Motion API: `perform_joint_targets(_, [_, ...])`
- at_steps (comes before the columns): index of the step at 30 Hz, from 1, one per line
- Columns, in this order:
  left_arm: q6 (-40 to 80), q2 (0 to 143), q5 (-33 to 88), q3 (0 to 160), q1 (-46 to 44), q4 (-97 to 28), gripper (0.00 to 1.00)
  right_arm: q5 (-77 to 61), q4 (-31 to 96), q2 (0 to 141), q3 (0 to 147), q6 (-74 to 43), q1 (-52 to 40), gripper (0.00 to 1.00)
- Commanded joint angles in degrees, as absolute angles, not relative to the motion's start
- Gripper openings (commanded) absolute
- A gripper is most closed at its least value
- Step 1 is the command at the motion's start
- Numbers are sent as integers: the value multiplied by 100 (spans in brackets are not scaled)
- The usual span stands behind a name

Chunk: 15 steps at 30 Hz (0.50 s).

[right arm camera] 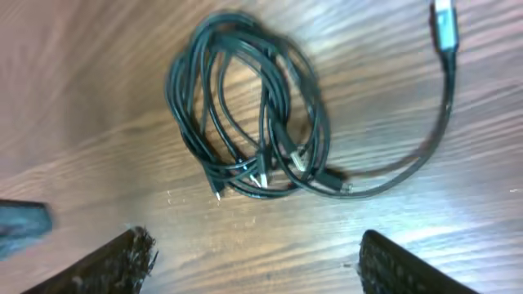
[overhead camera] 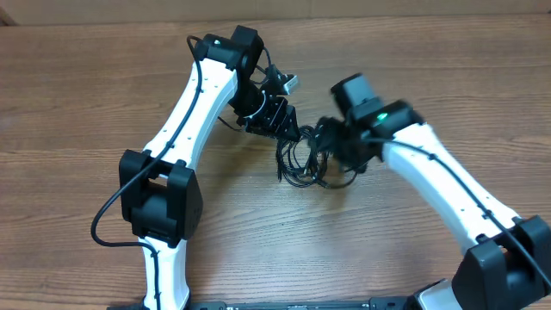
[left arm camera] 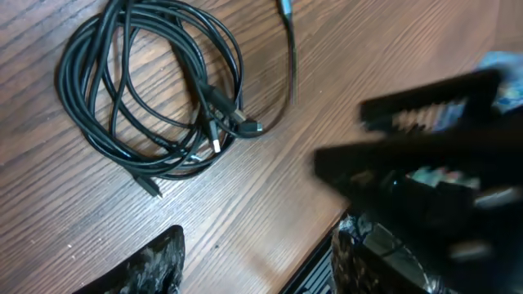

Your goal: Untangle cables

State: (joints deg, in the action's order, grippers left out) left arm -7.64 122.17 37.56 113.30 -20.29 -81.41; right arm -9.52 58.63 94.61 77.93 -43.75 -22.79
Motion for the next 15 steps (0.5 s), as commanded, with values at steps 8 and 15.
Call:
perform_joint_targets(8, [1977,12182,1446,10989,-2829,-7297,57,-1074,6405,9229,8208,-3245,-1020,79])
perform_joint_targets(15, [1251,12199,580,10191,-2663,-5979,62,-1057,6556,9231,8208,-2965,-1022,76])
